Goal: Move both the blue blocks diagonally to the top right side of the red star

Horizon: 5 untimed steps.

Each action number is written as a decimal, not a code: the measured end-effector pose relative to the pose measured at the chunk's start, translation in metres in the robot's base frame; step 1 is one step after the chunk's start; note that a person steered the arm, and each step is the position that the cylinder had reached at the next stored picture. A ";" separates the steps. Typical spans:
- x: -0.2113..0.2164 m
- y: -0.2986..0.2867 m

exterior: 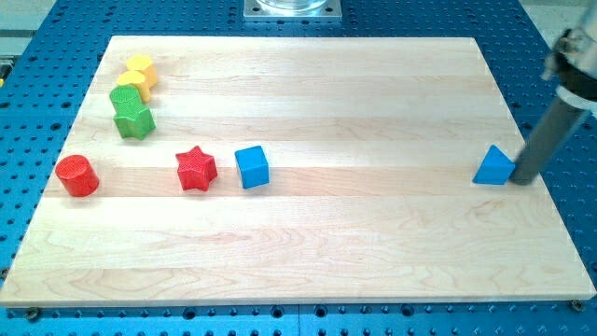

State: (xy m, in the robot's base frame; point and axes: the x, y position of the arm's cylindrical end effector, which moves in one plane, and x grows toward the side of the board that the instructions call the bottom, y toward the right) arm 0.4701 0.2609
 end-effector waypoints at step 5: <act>0.041 -0.091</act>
State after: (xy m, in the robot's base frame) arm 0.5115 0.1698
